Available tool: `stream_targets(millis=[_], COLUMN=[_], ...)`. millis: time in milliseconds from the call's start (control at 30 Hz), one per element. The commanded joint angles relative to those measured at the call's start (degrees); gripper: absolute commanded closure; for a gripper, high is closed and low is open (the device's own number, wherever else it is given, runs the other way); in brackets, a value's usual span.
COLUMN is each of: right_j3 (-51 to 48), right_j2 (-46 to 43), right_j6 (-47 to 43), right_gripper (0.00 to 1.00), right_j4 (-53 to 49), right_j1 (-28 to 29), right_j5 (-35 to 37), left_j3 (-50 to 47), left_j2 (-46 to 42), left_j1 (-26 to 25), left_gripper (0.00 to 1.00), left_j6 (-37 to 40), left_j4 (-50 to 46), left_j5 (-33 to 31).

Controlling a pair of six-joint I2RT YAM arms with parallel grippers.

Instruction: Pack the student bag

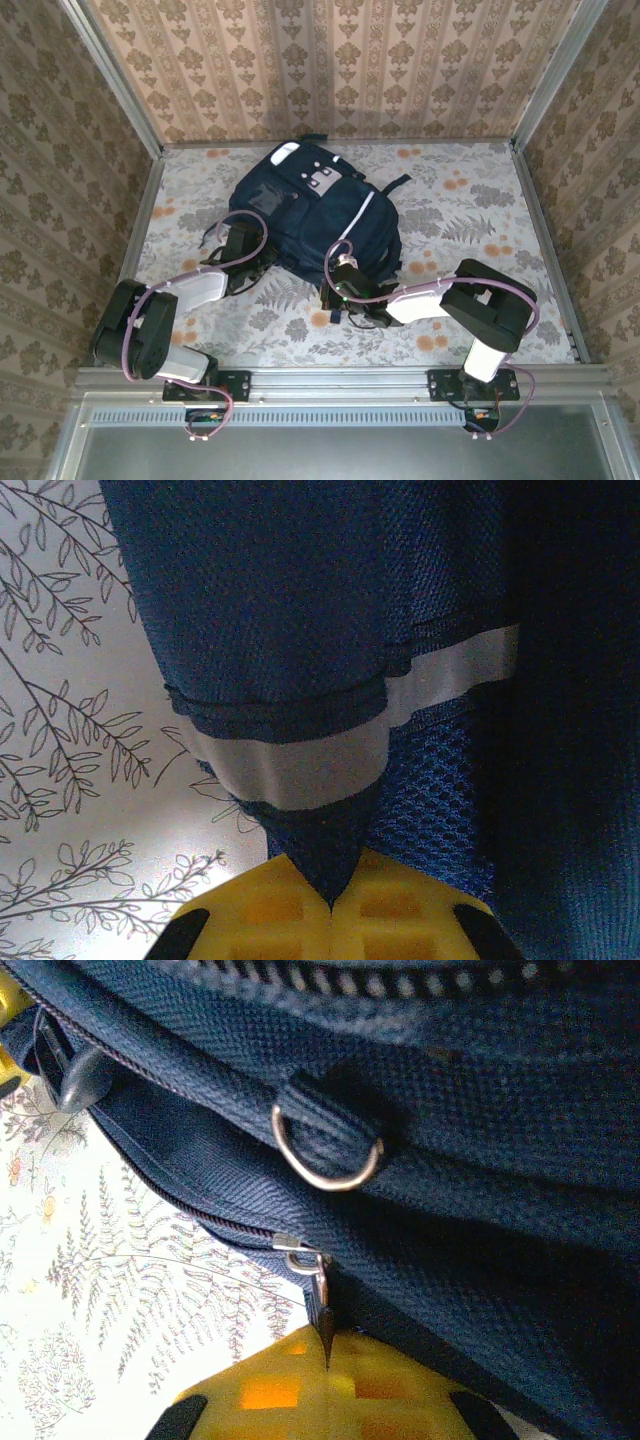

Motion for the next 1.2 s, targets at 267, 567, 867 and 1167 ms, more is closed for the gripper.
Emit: stream_targets(millis=[267, 567, 867, 1167], right_j3=[-3.7, -3.2, 2.9, 10.6], right_j2=[-10.3, -12.1, -7.1, -2.1], right_j6=[-9.4, -14.1, 1.1, 12.8], right_gripper=[1.0, 0.97, 0.63, 0.63], right_j4=[-7.3, -10.1, -11.6, -23.9], right_j1=[-2.1, -3.5, -0.8, 3.1], right_j5=[5.1, -1.3, -2.8, 7.0], left_j3=[1.5, 1.8, 1.6, 1.7], left_j2=[1.3, 2.4, 1.6, 1.3], left_j1=[0.0, -0.1, -0.1, -0.1], left_gripper=[1.0, 1.0, 1.0, 1.0], left_j6=[0.2, -0.5, -0.4, -0.5], left_j4=[-1.2, -0.7, -1.2, -1.3], left_j5=[0.0, 0.6, 0.1, 0.1])
